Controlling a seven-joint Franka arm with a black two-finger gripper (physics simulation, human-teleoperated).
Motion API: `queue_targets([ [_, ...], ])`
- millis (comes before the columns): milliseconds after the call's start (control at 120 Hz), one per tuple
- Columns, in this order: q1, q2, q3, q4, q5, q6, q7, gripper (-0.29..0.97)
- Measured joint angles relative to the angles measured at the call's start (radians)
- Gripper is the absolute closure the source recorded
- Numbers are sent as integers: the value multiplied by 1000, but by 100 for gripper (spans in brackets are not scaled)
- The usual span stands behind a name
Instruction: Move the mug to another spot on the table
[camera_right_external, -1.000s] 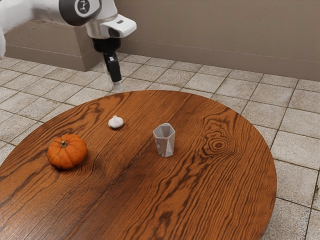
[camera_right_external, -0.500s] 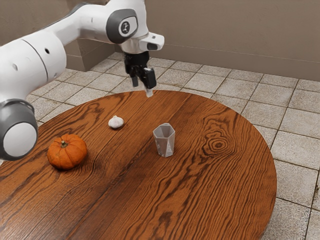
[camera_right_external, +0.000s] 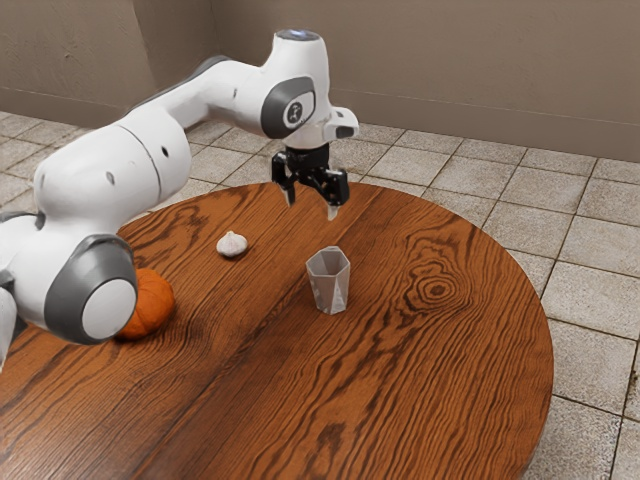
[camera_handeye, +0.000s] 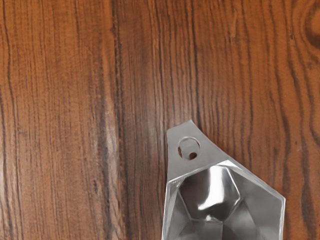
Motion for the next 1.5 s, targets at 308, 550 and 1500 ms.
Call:
queue_targets([
  [308, 19, 132, 2, 33, -64, 128, -219, 0],
  [550, 42, 219, 1, 72, -110, 193, -338, 0],
  [1500, 96, 183, 0, 62, -281, -29, -503, 56],
])
